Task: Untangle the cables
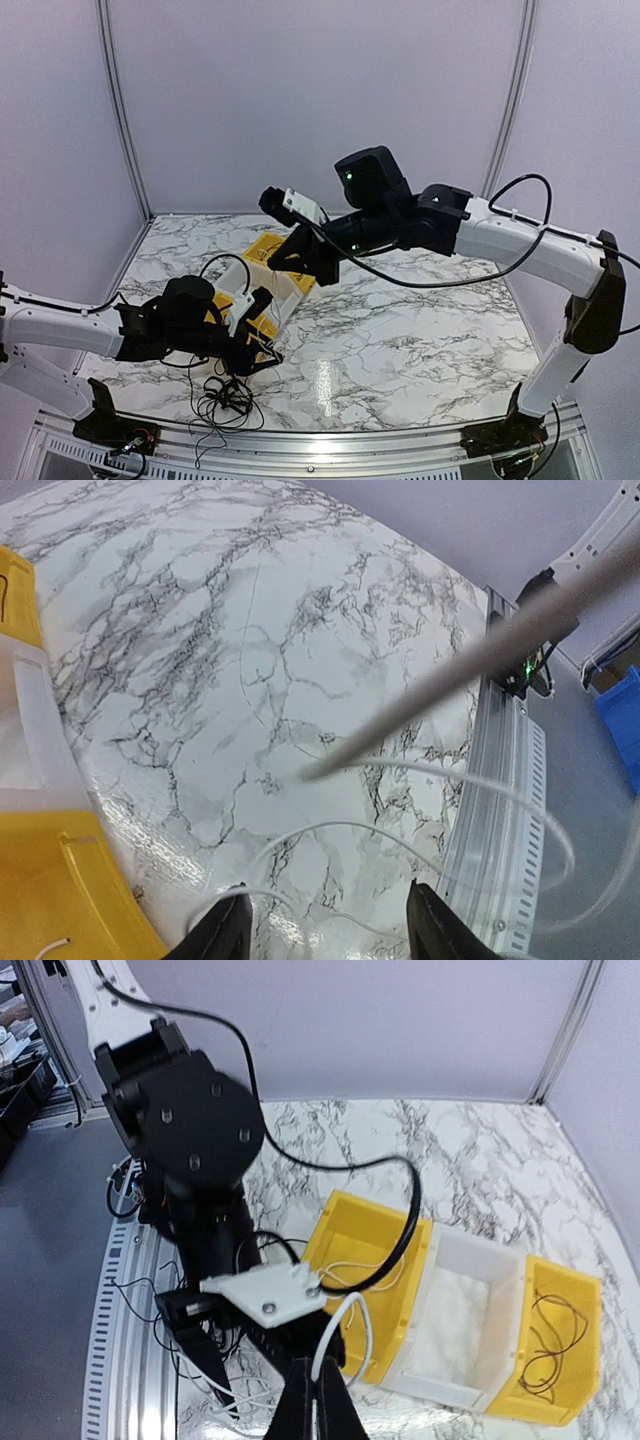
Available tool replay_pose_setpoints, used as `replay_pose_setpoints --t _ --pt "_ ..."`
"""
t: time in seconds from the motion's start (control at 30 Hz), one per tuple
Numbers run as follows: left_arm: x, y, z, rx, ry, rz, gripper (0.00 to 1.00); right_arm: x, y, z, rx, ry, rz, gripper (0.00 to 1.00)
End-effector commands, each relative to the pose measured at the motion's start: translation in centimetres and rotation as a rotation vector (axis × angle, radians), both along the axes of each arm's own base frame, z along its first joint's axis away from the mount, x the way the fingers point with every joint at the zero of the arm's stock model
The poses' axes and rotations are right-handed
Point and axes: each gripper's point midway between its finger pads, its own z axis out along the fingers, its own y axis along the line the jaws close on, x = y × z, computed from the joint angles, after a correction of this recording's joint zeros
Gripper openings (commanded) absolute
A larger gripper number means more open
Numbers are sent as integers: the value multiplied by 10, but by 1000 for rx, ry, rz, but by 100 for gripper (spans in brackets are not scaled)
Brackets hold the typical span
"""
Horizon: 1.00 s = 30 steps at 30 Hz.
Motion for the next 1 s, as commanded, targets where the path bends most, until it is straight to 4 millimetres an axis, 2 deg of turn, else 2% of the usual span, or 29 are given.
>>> replay_pose_setpoints --t 0.0,0.3,0.37,0.43,0.5,0.57,0.73,0.87,0.97 --pt "-15 -2 -33 41 61 -15 54 5 -7 68 98 -94 -19 0" --pt "-36 12 -80 121 141 16 46 16 -27 192 309 -255 -101 0" --pt "-37 15 -87 137 147 27 45 19 -32 213 348 -293 -115 0" --pt "-36 17 -89 145 151 41 45 22 -36 226 371 -318 -124 0" --pt "-34 16 -86 134 149 56 45 27 -39 228 379 -319 -130 0" --pt "-30 13 -73 101 139 74 45 35 -42 223 377 -304 -142 0" --pt "-14 8 -19 -27 82 153 55 55 -52 200 367 -250 -176 0" --pt "-3 16 23 -100 32 227 63 65 -54 167 328 -215 -184 0" --pt "6 30 53 -138 2 316 68 66 -51 141 295 -202 -173 0"
